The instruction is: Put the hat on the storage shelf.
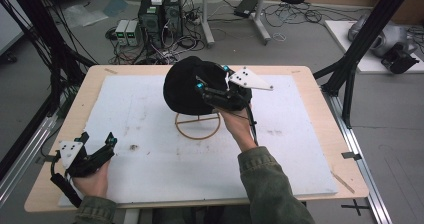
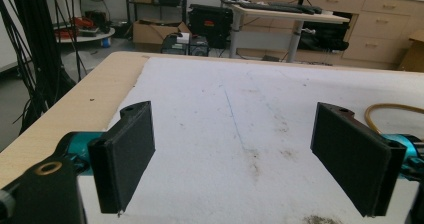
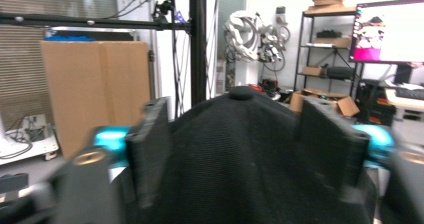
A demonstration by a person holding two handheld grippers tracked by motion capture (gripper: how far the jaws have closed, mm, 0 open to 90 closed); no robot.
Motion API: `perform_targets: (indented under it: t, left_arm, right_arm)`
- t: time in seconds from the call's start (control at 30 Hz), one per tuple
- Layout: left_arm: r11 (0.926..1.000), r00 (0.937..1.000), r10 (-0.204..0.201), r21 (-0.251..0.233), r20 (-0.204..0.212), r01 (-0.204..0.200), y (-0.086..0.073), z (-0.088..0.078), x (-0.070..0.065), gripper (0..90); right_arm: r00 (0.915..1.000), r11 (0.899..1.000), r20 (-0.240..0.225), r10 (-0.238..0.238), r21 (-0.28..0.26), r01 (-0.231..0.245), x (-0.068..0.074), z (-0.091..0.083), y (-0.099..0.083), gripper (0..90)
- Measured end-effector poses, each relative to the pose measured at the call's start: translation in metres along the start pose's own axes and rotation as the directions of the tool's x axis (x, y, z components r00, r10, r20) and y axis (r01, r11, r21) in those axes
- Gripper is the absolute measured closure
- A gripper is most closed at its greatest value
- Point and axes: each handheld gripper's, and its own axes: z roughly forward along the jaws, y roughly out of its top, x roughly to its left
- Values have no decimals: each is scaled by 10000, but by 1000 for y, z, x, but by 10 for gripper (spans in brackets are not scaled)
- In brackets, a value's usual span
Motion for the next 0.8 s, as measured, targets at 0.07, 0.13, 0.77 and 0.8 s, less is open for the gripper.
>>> perform_targets:
  t: [0.07,0.13,0.77,0.8]
  left_arm:
    - [10000,10000,-34,-33,-21,34,0,0,0,179]
    - [10000,10000,-18,-29,-32,17,0,0,0,179]
    - [9999,9999,122,-99,-83,-123,1,0,-4,173]
    - [9999,9999,129,-95,-76,-130,1,0,-4,173]
  right_arm:
    - [9994,10000,345,47,40,-49,-1,0,-1,138]
    - [9985,9997,502,224,66,-228,-4,0,-1,114]
    - [9858,9997,1679,-62,255,19,-20,-48,-10,109]
    - [9838,9997,1789,-82,255,37,-22,-52,-12,109]
